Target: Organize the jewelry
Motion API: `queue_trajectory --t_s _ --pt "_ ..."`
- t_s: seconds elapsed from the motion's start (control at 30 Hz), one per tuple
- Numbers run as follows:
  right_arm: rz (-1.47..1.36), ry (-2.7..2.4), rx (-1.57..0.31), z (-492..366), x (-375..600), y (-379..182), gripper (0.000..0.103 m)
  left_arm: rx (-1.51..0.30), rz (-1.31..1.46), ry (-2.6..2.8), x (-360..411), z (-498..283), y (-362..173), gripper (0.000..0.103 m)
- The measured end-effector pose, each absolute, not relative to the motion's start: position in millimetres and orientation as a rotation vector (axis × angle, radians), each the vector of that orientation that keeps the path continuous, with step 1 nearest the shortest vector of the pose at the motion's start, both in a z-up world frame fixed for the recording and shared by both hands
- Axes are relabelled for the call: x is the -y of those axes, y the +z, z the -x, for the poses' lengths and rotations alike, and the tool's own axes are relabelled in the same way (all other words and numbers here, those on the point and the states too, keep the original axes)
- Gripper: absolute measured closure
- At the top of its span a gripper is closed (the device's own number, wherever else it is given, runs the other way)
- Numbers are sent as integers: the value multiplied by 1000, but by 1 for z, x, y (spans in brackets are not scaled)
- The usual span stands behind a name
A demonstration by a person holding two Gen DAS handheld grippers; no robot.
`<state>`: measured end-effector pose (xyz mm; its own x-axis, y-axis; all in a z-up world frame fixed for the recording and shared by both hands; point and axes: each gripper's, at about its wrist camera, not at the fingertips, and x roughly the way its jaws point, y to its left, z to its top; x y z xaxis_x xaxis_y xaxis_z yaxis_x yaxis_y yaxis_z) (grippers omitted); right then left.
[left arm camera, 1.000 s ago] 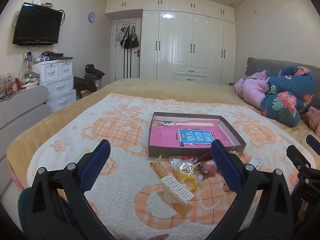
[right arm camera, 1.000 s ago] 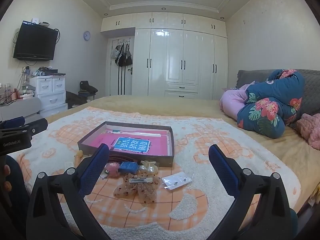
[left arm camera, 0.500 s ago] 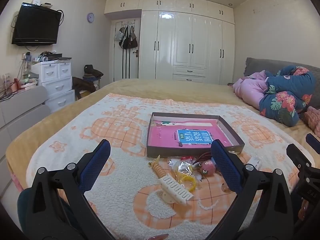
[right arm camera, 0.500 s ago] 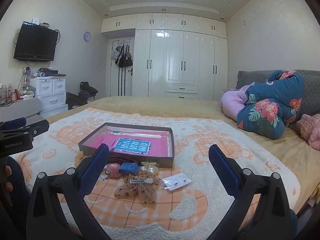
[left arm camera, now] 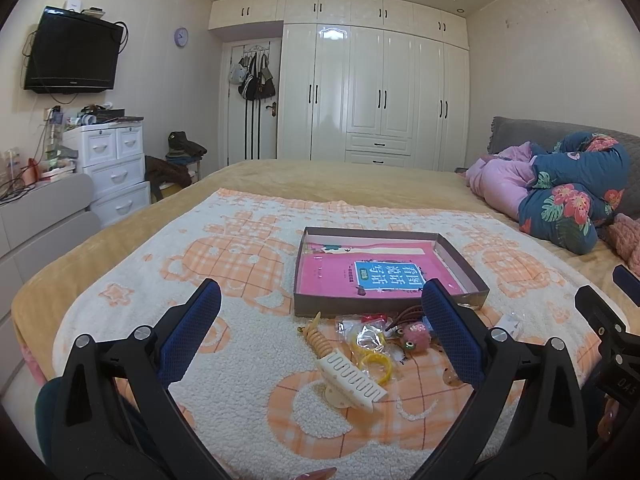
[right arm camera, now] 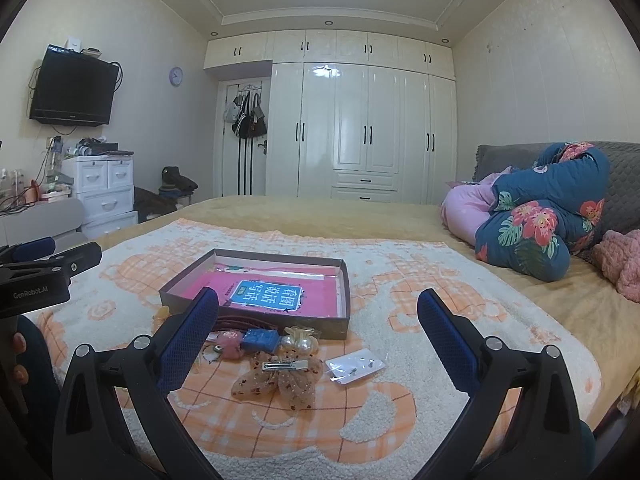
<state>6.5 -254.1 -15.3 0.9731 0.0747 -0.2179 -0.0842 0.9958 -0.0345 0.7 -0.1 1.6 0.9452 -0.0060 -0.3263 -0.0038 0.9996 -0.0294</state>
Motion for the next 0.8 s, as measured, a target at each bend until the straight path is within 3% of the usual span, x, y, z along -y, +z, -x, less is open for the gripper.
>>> queue_trajectory --t_s 0.8 --pt "42 80 -210 -5 256 -15 6 -323 30 -4 1 0 5 11"
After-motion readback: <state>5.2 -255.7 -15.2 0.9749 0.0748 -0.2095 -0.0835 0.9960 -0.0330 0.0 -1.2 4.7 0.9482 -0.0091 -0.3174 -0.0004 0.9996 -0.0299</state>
